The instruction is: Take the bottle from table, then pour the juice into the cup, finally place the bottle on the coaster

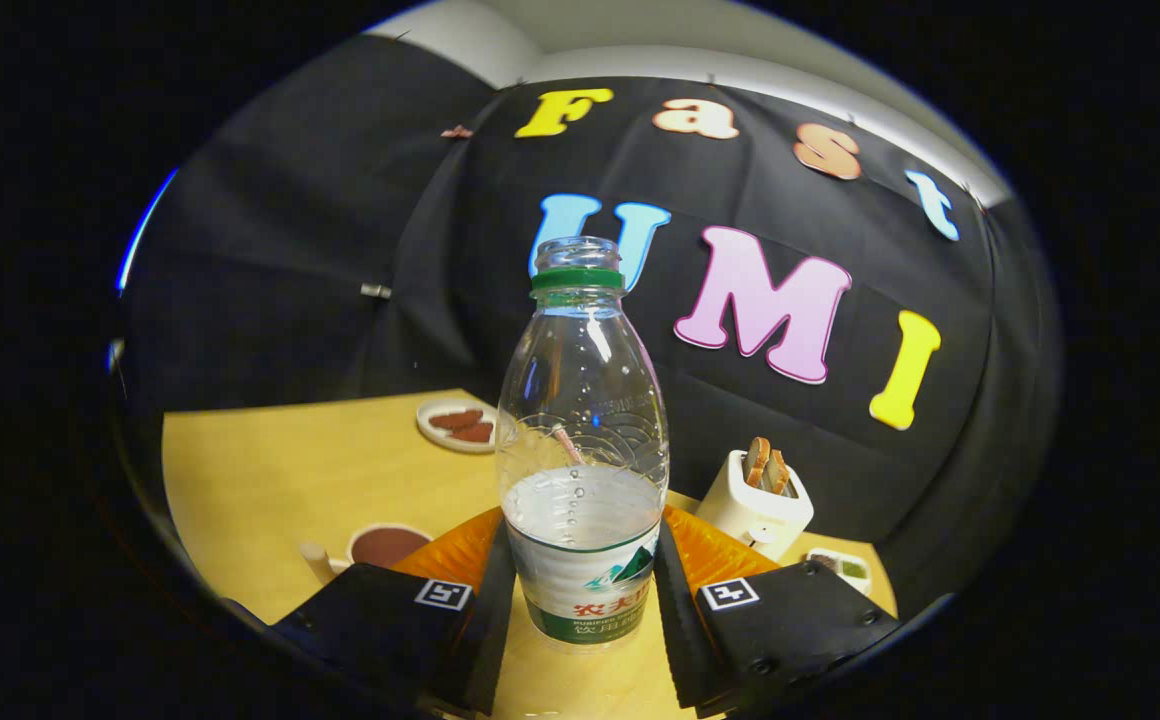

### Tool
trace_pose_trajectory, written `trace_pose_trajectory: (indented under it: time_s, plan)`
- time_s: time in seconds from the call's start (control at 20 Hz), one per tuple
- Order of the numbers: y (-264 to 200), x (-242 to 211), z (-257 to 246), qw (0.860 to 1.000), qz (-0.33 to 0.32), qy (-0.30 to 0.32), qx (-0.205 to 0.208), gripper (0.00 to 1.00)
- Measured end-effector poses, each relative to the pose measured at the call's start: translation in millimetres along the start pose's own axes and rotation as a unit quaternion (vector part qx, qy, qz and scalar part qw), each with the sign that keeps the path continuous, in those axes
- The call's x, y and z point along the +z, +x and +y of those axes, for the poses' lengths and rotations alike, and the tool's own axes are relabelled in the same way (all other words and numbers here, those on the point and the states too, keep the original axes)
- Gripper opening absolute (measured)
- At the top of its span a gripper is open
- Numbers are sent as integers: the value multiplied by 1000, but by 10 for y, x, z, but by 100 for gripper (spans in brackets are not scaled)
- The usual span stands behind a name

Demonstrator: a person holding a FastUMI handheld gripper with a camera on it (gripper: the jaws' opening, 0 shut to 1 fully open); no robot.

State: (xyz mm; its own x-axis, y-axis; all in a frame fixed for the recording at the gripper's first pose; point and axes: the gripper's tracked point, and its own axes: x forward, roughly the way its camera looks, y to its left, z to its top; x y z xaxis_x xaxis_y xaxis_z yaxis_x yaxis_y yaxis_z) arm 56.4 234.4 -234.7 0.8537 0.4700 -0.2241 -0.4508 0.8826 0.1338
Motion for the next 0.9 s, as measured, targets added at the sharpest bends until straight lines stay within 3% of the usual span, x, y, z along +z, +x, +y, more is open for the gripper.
trace_pose_trajectory:
  time_s: [0.1, 0.3, 0.65, 0.9]
  plan:
    - [82, 164, -227, 999, -15, 40, -5, 68]
    - [232, 69, -612, 998, -28, 59, 4, 69]
    - [615, -493, -579, 990, -12, 127, 56, 70]
    - [891, -923, -447, 988, 16, 138, 67, 72]
